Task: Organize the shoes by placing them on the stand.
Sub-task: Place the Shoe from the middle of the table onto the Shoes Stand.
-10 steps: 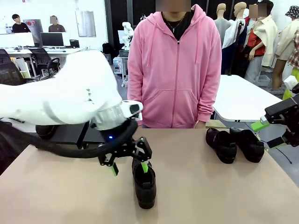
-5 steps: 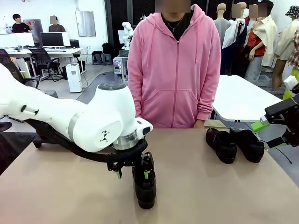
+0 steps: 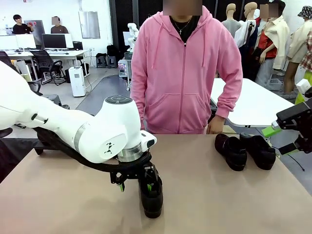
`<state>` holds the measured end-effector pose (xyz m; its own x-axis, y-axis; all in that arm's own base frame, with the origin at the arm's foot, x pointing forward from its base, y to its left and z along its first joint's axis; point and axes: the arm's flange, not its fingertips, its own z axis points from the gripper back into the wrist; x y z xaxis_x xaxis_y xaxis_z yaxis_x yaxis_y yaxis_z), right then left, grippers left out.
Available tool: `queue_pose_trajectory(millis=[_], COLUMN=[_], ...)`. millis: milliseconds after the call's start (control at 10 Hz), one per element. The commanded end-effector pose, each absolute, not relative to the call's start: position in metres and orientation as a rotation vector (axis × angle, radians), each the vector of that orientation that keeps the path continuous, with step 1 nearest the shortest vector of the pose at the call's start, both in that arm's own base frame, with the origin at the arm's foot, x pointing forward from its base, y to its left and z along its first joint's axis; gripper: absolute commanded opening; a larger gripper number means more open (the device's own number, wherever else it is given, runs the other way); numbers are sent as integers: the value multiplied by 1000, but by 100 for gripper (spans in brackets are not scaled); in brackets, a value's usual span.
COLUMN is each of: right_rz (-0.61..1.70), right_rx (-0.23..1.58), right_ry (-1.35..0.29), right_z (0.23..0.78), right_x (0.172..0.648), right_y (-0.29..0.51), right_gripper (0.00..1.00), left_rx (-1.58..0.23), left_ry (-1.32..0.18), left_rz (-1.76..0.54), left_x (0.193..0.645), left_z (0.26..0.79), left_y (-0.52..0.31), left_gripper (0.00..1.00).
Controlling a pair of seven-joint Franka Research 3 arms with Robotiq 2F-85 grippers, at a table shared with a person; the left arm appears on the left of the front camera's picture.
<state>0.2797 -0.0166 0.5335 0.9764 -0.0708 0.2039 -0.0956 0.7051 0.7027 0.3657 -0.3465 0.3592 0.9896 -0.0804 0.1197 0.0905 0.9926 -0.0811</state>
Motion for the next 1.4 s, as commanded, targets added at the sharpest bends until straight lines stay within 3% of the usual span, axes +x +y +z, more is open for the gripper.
queue_pose_trajectory(millis=[0, 100, 1300], right_rz=[33, 33, 33], right_rx=[814, 814, 814], right_ry=[-234, -234, -234], right_z=[535, 535, 535], right_x=[281, 281, 281], right_y=[-18, -18, -18], right_gripper=[100, 100, 100], left_rx=[-73, -83, -129], left_ry=[-174, -159, -163], left_rz=[-37, -25, -3], left_x=[371, 371, 369], left_z=[357, 356, 363], left_y=[-353, -353, -340], left_gripper=[55, 0, 0])
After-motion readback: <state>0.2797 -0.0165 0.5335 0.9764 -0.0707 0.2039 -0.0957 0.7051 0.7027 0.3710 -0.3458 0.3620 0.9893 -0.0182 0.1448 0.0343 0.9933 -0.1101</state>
